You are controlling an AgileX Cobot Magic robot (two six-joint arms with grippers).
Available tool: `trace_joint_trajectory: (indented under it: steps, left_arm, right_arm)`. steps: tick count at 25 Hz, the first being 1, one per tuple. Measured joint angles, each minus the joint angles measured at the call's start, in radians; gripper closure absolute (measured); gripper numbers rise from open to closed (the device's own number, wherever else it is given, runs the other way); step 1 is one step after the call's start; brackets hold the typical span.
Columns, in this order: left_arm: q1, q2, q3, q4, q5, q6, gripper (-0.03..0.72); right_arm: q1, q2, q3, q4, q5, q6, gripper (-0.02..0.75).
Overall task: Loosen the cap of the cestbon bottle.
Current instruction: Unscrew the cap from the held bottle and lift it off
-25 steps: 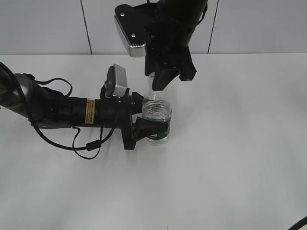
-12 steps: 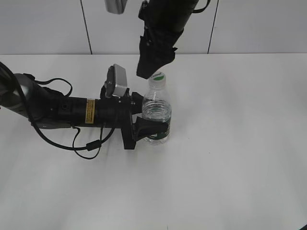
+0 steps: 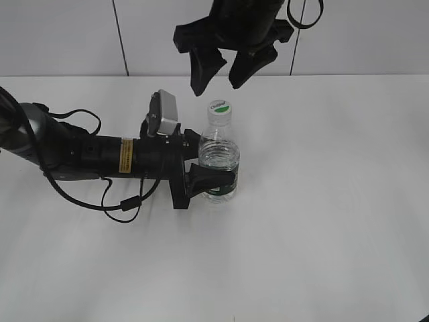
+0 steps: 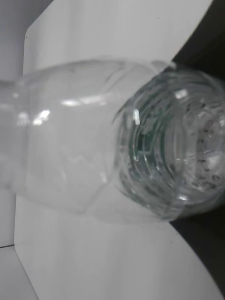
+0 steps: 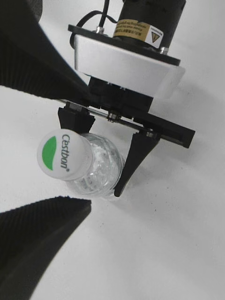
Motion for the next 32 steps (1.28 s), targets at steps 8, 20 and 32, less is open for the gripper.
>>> trace_joint_trajectory:
  steps: [8, 20, 32]
  left_arm:
    - [0.000, -0.007, 0.000, 0.004, 0.010, -0.007, 0.275]
    - [0.000, -0.007, 0.000, 0.004, 0.011, -0.007, 0.275]
    - [0.000, -0.007, 0.000, 0.005, 0.011, -0.007, 0.275]
  right_arm:
    - [0.000, -0.001, 0.040, -0.001, 0.000, 0.100, 0.254]
    - [0.000, 0.000, 0.055, -0.001, 0.000, 0.104, 0.269]
    - [0.011, 0.002, 0.090, -0.002, 0.000, 0.104, 0.299]
